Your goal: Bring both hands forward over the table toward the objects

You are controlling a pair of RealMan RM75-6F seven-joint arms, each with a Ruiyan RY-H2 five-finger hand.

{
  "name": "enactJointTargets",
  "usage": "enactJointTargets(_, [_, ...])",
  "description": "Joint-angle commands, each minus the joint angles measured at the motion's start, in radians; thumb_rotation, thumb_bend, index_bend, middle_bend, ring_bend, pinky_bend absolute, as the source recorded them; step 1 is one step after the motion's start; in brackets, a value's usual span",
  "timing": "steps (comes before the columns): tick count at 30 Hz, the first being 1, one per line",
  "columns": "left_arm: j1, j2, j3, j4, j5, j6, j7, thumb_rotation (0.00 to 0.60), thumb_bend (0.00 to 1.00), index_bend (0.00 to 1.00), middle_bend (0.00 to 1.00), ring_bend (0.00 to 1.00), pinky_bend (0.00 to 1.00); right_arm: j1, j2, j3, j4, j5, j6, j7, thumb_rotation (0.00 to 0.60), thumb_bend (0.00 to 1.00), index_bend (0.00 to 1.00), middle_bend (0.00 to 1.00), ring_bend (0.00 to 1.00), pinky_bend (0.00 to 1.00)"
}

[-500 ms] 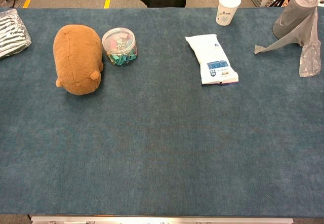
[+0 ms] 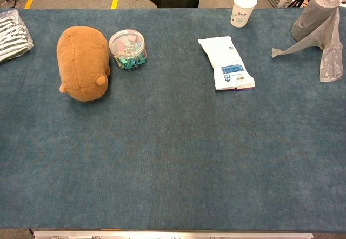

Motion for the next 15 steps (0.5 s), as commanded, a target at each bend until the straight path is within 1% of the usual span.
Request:
enactJointTargets(1, [-0.036,0.013,0.002,-0.025,0.0,-0.068,-0.075,0.6,0.0,0.56,0.58,0.47,0.63,0.049,0.023,-0.012,-0.021,-0.044,-0.08,0.158,0.589,0.0,0.54,0.61,0.39,0.44])
enactJointTargets(3, [-0.053,0.02,0.0,-0.038,0.003,-0.095,-0.137,0.6,0.0,0.58,0.62,0.5,0.67,0.074,0.03,-0.014,-0.035,-0.058,-0.115,0.238,0.588,0.0,0.57,0.64,0.43,0.45])
enactJointTargets(4, [-0.059,0.023,-0.001,-0.046,0.002,-0.107,-0.174,0.6,0.0,0.6,0.65,0.52,0.71,0.085,0.03,-0.013,-0.038,-0.065,-0.128,0.269,0.588,0.0,0.59,0.67,0.45,0.48])
enactJointTargets(5, [-0.064,0.027,-0.002,-0.056,0.0,-0.118,-0.212,0.6,0.0,0.61,0.66,0.54,0.72,0.096,0.028,-0.013,-0.041,-0.074,-0.139,0.298,0.587,0.0,0.61,0.69,0.48,0.51])
enactJointTargets(7, [-0.077,0.041,-0.002,-0.085,-0.004,-0.147,-0.307,0.596,0.0,0.66,0.71,0.57,0.77,0.122,0.017,-0.007,-0.05,-0.09,-0.16,0.368,0.576,0.0,0.68,0.75,0.57,0.59])
enactJointTargets(8, [-0.086,0.052,-0.001,-0.102,-0.006,-0.167,-0.361,0.586,0.0,0.68,0.73,0.59,0.79,0.139,0.011,-0.004,-0.056,-0.099,-0.175,0.411,0.567,0.0,0.71,0.77,0.6,0.62])
enactJointTargets(9, [-0.092,0.06,0.001,-0.114,-0.006,-0.182,-0.398,0.558,0.0,0.7,0.75,0.6,0.8,0.152,0.008,-0.001,-0.059,-0.106,-0.186,0.44,0.548,0.0,0.75,0.81,0.64,0.67])
enactJointTargets(12, [-0.116,0.088,0.011,-0.144,0.005,-0.236,-0.508,0.44,0.0,0.76,0.8,0.65,0.84,0.202,-0.001,0.003,-0.069,-0.124,-0.237,0.527,0.487,0.0,0.87,0.9,0.75,0.8])
enactJointTargets(13, [-0.124,0.096,0.014,-0.152,0.008,-0.254,-0.541,0.394,0.0,0.78,0.82,0.67,0.85,0.217,-0.003,0.004,-0.071,-0.13,-0.254,0.547,0.474,0.0,0.89,0.93,0.78,0.83])
enactJointTargets(14, [-0.134,0.105,0.016,-0.162,0.011,-0.274,-0.585,0.371,0.0,0.79,0.83,0.67,0.86,0.238,-0.006,0.005,-0.075,-0.136,-0.277,0.572,0.466,0.0,0.91,0.95,0.8,0.86])
enactJointTargets(15, [-0.139,0.108,0.016,-0.165,0.011,-0.281,-0.605,0.328,0.0,0.8,0.84,0.69,0.86,0.248,-0.007,0.005,-0.078,-0.139,-0.287,0.585,0.463,0.0,0.92,0.96,0.8,0.88])
